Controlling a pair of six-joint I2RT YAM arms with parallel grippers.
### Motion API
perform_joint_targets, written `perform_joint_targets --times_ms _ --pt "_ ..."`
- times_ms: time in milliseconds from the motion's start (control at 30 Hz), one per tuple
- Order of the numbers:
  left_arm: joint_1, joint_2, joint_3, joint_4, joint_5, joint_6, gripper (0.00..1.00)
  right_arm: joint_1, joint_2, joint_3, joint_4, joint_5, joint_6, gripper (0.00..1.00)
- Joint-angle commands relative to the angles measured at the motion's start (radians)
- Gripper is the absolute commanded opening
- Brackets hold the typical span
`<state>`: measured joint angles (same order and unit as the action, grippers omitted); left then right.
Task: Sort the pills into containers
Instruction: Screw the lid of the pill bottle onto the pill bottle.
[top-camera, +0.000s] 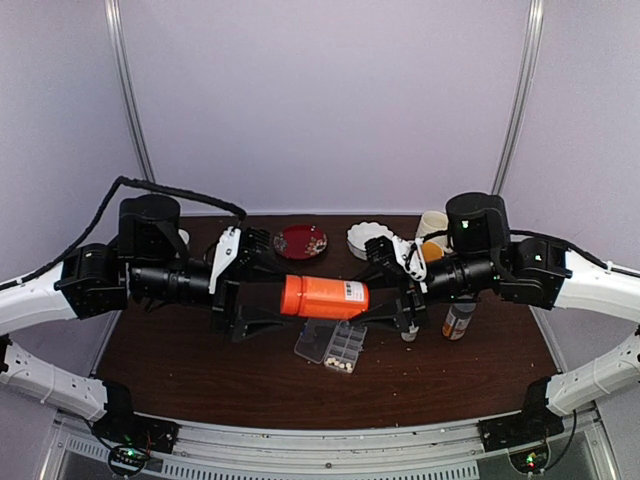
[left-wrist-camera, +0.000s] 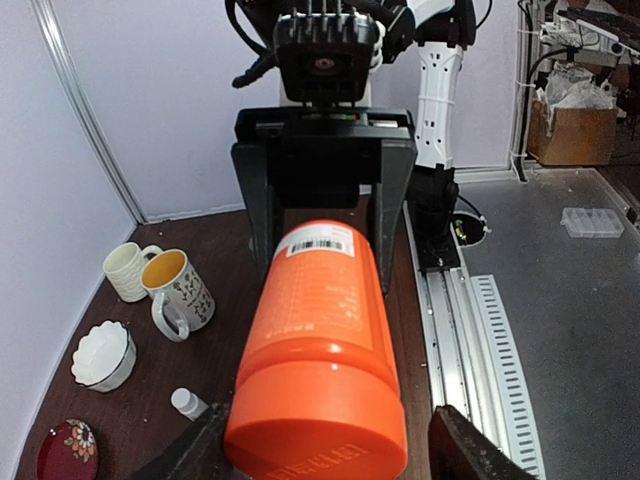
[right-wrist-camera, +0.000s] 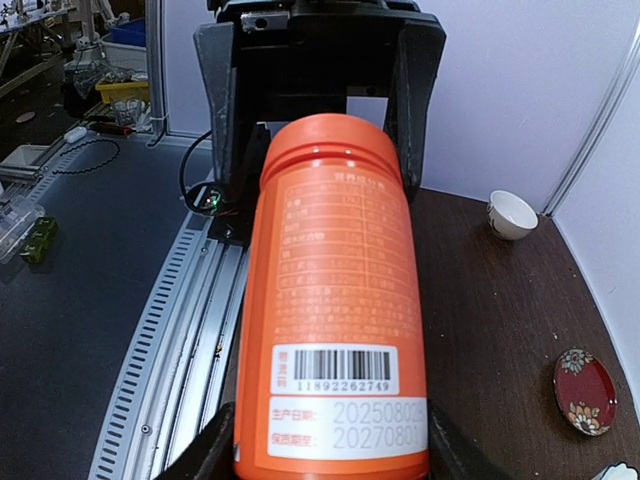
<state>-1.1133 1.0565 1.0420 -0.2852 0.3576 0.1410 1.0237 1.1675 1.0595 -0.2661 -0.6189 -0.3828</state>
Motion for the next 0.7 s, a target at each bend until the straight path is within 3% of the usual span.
perform_joint_targets --times_ms 0,167,300,433,667 --pt "0.004 0.015 0.018 0.040 0.018 0.019 0.63 0.006 0.004 0.034 0.018 0.018 0.002 0.00" --pt "0.005 0.021 0.016 0.036 0.019 0.031 0.57 0.006 0.006 0.033 0.029 0.007 0.009 0.00" --pt "0.005 0.023 0.014 0.034 0.023 0.044 0.39 0.005 0.006 0.027 0.040 -0.001 0.017 0.00" --pt "0.005 0.022 0.005 0.035 0.023 0.077 0.30 0.006 0.011 0.028 0.039 -0.021 0.028 0.00" --pt "0.004 0.003 -0.037 0.076 0.052 0.253 0.14 -0.016 0.041 0.057 0.030 -0.140 0.076 0.00"
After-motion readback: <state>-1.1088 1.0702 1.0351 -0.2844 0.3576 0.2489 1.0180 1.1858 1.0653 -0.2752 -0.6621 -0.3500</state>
